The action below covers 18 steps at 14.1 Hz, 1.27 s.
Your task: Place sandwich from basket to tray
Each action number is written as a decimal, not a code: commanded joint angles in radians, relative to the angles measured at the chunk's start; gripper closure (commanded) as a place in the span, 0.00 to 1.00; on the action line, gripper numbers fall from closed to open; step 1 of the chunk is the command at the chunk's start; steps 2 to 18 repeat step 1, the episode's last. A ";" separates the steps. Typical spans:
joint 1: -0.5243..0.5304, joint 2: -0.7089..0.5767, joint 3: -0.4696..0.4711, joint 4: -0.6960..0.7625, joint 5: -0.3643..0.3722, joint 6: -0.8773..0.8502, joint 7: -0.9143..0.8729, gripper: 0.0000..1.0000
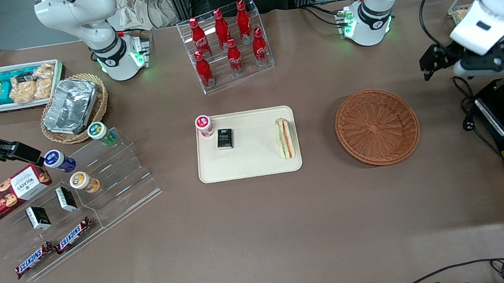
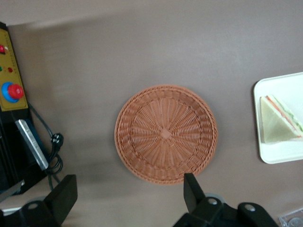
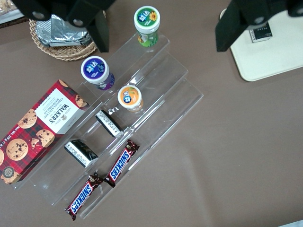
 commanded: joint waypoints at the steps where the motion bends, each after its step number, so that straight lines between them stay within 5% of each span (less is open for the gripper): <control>1: -0.018 0.076 0.005 0.114 0.007 -0.019 0.020 0.00; 18: -0.018 0.076 0.005 0.114 0.007 -0.019 0.020 0.00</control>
